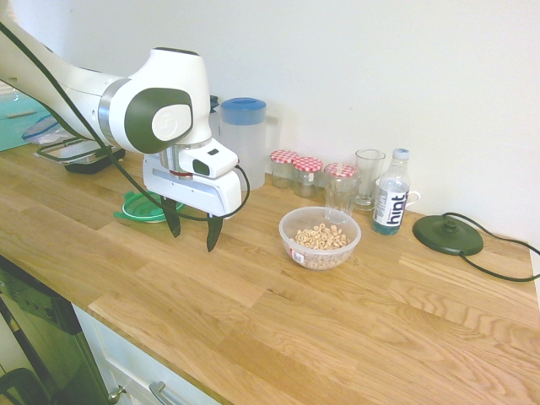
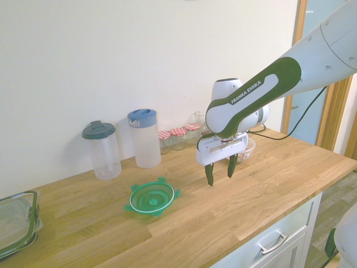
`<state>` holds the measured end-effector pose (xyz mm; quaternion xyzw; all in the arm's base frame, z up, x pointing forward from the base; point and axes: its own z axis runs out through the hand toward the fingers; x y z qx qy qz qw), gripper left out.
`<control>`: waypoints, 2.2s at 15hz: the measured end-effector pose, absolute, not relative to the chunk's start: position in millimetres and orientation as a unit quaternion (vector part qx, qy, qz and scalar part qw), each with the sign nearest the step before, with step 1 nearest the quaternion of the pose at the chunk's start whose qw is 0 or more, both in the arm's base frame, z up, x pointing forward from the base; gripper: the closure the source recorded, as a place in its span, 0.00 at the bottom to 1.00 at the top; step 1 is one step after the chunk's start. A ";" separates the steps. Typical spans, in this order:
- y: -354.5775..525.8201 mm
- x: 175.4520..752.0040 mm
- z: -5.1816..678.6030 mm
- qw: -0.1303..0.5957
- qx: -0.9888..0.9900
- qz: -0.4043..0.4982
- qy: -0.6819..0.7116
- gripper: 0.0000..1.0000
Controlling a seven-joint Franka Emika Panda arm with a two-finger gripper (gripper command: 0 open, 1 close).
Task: Cover the lid of food container
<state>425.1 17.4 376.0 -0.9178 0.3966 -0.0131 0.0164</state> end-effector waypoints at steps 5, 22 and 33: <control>52.7 468.4 389.2 0.090 -0.911 -0.015 0.403 0.00; 82.5 541.1 296.5 0.385 -0.850 0.158 0.322 0.00; 79.6 540.3 285.2 0.398 -0.839 0.171 0.330 1.00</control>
